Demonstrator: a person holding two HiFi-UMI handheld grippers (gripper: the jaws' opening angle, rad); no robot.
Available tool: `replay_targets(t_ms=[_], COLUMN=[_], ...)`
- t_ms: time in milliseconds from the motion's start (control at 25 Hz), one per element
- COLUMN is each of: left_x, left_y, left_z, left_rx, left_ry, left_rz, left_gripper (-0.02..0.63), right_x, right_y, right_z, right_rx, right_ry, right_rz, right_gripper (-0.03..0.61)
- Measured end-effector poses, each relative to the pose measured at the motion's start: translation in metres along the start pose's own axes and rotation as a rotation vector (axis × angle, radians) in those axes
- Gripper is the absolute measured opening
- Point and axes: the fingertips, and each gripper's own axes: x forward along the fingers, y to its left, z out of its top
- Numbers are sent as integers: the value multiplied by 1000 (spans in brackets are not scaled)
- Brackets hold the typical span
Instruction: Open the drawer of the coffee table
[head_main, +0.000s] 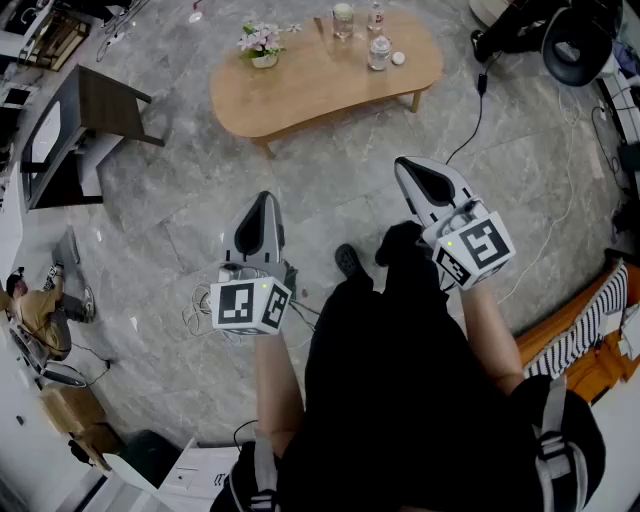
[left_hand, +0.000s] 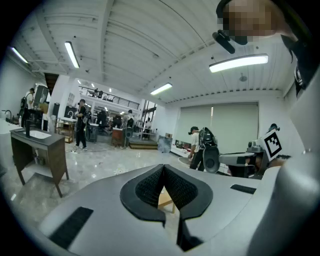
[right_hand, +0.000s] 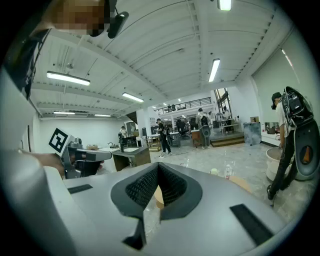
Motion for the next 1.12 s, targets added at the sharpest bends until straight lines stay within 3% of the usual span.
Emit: replay_targets(t_ms=[320,640,840,1120], left_x=[-36,-42,-45,-31], left_y=[-16,-20,-12,4], left_z=[4,-8,-21,-47], left_rx=[-16,-43,-38,-72], left_ry=[-22,-11,20,81], left_rz=[54,28,-28,-69], left_gripper=[14,14,14,14], right_x=[-37,-45,-45,-46], right_y=[25,42,47,43], right_z=[1,5,-3,-24], right_rx=[-10,-26,32,50], right_ry=[28,31,22,99], right_rz=[47,63,-4,-74], right_gripper=[12,12,12,12])
